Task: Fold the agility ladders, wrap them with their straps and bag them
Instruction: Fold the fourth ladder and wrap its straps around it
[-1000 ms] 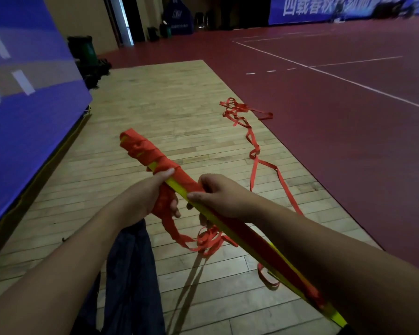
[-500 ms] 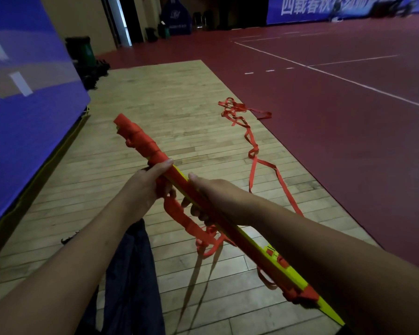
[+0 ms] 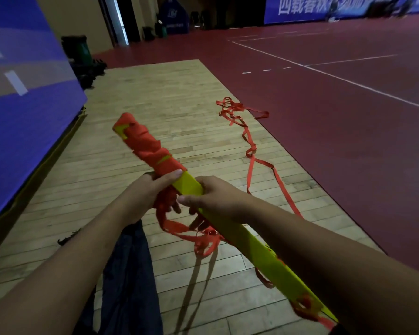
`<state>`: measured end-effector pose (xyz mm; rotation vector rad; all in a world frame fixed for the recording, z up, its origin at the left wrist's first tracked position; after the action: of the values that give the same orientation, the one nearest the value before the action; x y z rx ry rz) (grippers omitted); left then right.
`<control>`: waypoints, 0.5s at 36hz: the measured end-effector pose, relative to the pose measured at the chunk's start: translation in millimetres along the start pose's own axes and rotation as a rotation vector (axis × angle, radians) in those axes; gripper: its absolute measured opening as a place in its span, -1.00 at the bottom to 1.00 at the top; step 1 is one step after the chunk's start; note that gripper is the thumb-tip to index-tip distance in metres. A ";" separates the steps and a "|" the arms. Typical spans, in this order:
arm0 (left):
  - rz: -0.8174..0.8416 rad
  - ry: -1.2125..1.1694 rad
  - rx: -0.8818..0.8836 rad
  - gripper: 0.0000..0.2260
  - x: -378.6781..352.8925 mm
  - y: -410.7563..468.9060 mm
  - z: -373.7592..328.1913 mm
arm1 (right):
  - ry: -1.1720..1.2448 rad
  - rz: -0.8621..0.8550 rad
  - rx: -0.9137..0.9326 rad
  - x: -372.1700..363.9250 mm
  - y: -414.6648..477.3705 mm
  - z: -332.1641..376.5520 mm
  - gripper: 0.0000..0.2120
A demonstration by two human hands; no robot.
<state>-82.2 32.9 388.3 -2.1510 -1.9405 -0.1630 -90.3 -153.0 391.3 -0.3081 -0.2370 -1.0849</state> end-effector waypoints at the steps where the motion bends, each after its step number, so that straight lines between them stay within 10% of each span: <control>1: 0.005 0.057 -0.018 -0.43 0.6 0.1 0.3 | 0.052 0.000 -0.015 -0.1 -0.3 -0.9 -0.83; 8: 0.070 -0.081 -0.005 -0.26 -1.3 -1.7 0.5 | -0.221 -0.194 0.044 -5.8 10.5 -0.7 -0.79; 13: -0.056 -0.076 -0.021 -0.54 -18.5 -4.8 -0.4 | -0.428 -0.126 0.076 -14.1 7.6 -5.5 -0.61; 18: -0.195 -0.296 -0.032 -0.59 -8.3 1.2 -8.2 | -0.109 -0.117 0.035 7.0 6.5 3.8 -0.53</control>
<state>-81.3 22.7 394.1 -2.1015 -2.3251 0.0971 -81.6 -154.7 396.4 -0.3260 -0.3750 -1.1794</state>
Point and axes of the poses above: each hand's wrist, its own y-axis towards the middle knuckle, its own x-axis out of the back of the hand, z = x × y, the point moved 1 cm from there along y, towards the middle knuckle, and after that the axes turned 7 degrees about -z, right-handed, at the moved point
